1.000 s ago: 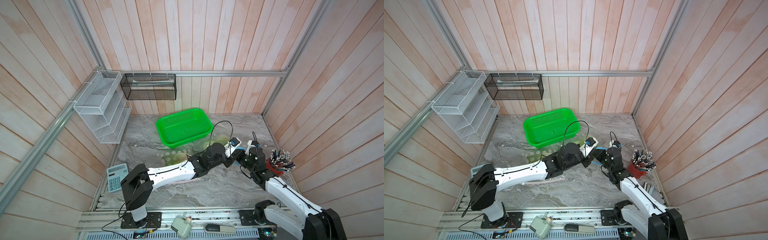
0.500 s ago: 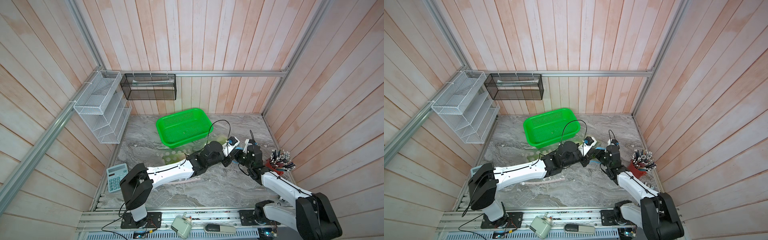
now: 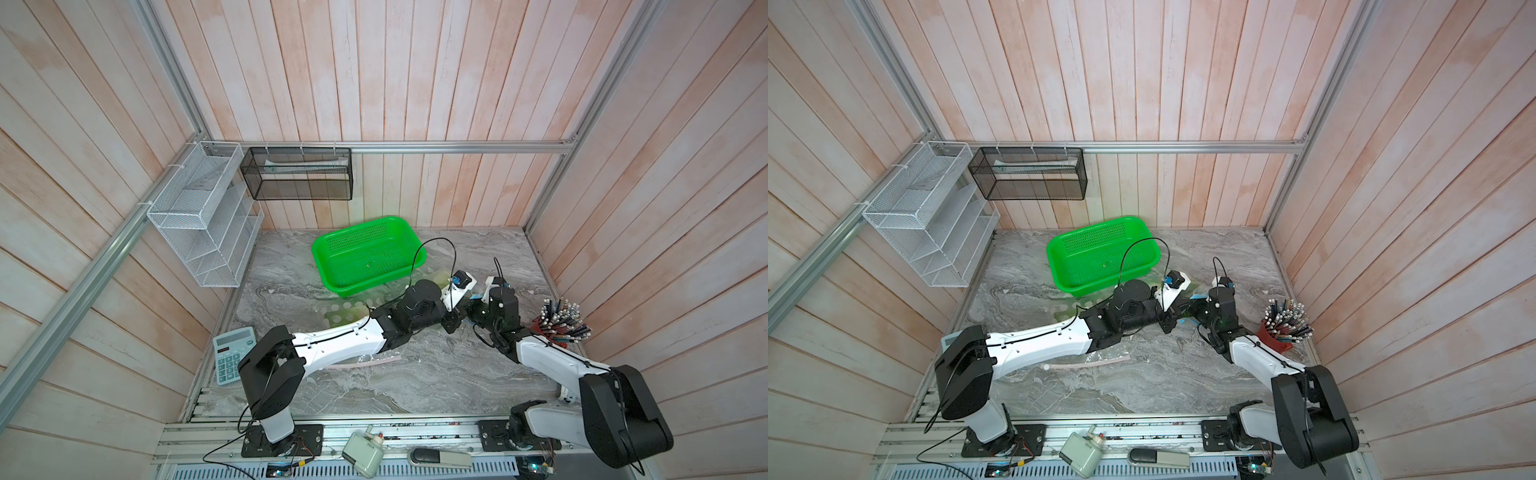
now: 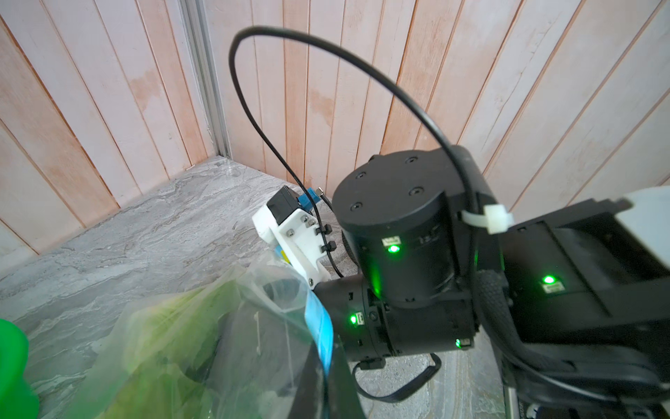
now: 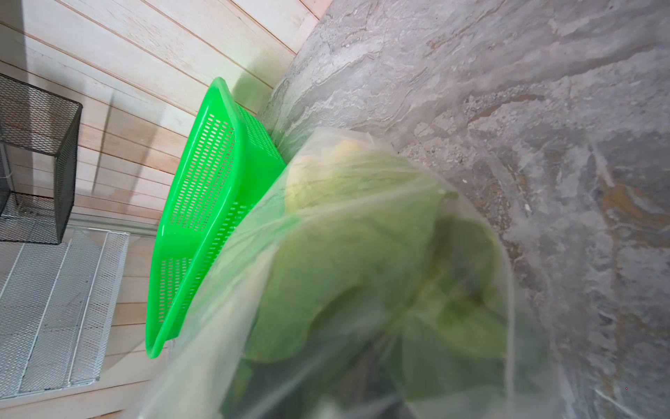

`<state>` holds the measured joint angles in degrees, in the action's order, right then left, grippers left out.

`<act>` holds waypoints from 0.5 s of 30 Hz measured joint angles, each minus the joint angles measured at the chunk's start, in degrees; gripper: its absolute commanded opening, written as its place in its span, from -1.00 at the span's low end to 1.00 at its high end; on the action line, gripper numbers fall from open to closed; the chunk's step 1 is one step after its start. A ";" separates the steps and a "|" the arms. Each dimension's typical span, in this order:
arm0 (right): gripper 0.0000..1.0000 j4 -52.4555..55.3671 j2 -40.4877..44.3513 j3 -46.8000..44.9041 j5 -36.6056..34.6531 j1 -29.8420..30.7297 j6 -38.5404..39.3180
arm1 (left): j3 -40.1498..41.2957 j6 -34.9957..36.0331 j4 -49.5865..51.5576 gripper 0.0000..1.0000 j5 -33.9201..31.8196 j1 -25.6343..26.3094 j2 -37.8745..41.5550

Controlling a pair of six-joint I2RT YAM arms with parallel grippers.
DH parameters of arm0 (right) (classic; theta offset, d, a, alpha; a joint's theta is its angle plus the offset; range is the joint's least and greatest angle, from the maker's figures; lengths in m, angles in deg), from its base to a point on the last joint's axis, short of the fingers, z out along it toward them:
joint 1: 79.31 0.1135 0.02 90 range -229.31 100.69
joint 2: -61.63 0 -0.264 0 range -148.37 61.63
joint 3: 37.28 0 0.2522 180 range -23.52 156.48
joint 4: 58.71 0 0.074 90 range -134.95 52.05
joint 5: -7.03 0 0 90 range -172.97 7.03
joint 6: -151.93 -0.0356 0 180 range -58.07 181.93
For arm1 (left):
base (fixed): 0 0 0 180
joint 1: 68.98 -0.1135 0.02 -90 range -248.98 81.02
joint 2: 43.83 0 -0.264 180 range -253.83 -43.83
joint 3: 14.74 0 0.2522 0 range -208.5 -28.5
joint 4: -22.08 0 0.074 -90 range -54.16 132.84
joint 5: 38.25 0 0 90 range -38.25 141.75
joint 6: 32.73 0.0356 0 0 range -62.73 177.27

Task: Open the zip-top bag and take out the chinese cabbages
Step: Pick up the Chinese cabbage from the zipper food storage bag.

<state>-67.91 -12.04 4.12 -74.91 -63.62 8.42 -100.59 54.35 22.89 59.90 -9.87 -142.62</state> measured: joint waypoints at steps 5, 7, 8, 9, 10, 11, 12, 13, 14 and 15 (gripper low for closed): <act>-0.33 -4.11 -3.43 0.50 1.14 -0.09 1.22 | 0.59 -2.36 -0.66 -1.00 2.23 -1.07 0.00; -0.34 -6.03 -4.81 0.48 1.66 -0.20 1.22 | 1.16 -3.43 -1.27 -1.00 3.54 -1.81 0.00; -0.35 -7.21 -5.60 0.50 2.05 -0.28 1.25 | 1.46 -3.91 -1.66 -1.00 4.11 -2.21 0.00; -0.38 -8.17 -6.34 0.52 2.47 -0.42 1.29 | 1.73 -4.37 -1.88 -1.00 4.70 -2.60 0.00; -0.41 -8.74 -6.86 0.57 2.64 -0.52 1.36 | 1.84 -4.66 -1.92 -1.00 5.09 -2.84 0.00; -0.44 -9.42 -7.63 0.70 3.13 -0.63 1.55 | 1.88 -4.96 -1.90 -1.00 5.42 -2.99 0.00; -0.45 -9.97 -8.24 0.87 3.54 -0.72 1.68 | 1.90 -5.22 -1.90 -1.00 5.66 -3.08 0.00; -0.46 -10.58 -8.83 1.07 3.93 -0.74 1.90 | 1.92 -5.42 -1.95 -1.00 5.84 -3.10 0.00; -0.49 -11.15 -9.40 1.36 4.33 -0.79 2.12 | 1.97 -5.64 -1.99 -1.00 6.03 -3.10 0.00; -0.54 -11.74 -9.97 1.64 4.76 -0.83 2.40 | 2.16 -5.92 -2.10 -1.00 6.21 -3.10 0.00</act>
<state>-79.65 -22.01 5.76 -70.15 -64.45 10.82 -98.43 48.43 20.80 66.10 -12.97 -142.62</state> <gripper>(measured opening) 0.263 0.047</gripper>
